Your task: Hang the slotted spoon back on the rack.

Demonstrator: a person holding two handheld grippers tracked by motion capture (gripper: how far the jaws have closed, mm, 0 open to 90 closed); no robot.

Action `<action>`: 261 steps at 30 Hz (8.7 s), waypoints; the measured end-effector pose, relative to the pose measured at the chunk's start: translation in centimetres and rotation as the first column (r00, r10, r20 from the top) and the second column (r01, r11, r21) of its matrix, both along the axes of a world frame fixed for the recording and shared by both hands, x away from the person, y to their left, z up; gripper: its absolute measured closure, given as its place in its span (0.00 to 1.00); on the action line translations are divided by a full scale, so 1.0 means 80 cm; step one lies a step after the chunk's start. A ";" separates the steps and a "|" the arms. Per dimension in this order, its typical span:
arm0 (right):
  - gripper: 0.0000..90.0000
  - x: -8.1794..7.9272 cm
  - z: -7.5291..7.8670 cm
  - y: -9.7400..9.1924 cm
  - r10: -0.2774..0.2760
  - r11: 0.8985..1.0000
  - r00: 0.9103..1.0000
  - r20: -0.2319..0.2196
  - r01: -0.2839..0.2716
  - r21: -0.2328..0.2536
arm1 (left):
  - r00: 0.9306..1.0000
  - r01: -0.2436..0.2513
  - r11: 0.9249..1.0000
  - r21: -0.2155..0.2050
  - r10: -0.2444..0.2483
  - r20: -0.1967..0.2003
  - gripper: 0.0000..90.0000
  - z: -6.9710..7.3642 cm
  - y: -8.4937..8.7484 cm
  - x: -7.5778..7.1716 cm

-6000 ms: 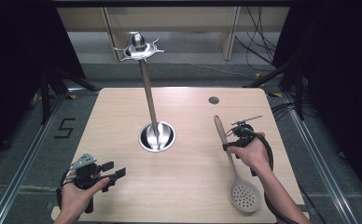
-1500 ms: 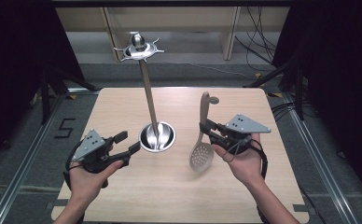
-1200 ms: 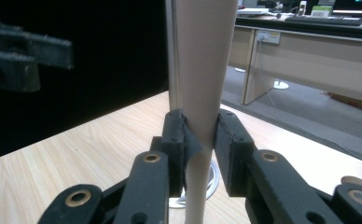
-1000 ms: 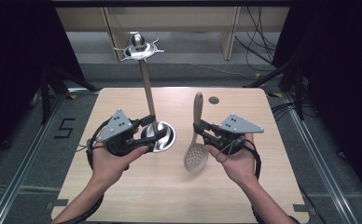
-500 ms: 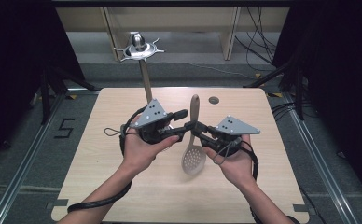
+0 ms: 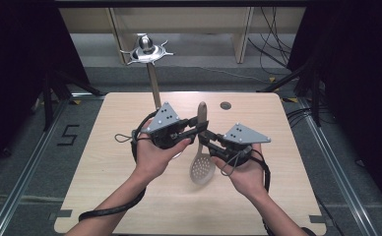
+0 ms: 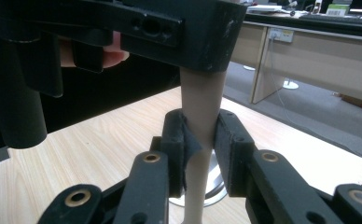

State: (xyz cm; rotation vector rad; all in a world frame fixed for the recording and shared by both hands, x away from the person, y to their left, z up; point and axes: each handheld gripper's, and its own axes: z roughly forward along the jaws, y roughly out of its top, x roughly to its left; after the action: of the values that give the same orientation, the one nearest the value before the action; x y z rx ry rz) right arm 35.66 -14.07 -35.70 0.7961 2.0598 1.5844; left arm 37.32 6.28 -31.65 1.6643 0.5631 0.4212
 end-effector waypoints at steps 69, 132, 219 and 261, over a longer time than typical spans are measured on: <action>0.51 -0.010 -0.100 -0.109 -0.180 0.971 0.979 -0.092 0.161 -0.179 | 1.000 0.000 1.000 0.006 0.000 0.015 0.82 0.048 0.148 0.019; 0.50 -0.008 -0.106 -0.108 -0.178 0.972 0.979 -0.103 0.158 -0.173 | 0.997 0.064 0.998 0.017 -0.063 -0.044 0.82 0.073 0.129 0.063; 0.49 -0.007 -0.107 -0.108 -0.169 0.971 0.979 -0.113 0.146 -0.188 | 0.995 0.042 0.999 -0.005 -0.042 -0.086 0.82 0.082 0.138 0.089; 0.49 -0.010 -0.107 -0.107 -0.179 0.972 0.974 -0.140 0.153 -0.179 | 0.969 -0.212 0.957 0.198 0.232 -0.087 0.31 -0.102 0.216 -0.009</action>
State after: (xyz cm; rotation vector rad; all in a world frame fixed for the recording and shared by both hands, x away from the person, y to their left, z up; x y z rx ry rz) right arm 34.86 -22.66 -44.29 1.0289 2.1370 1.2763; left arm 36.61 23.52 -39.80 1.8187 0.8181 0.5633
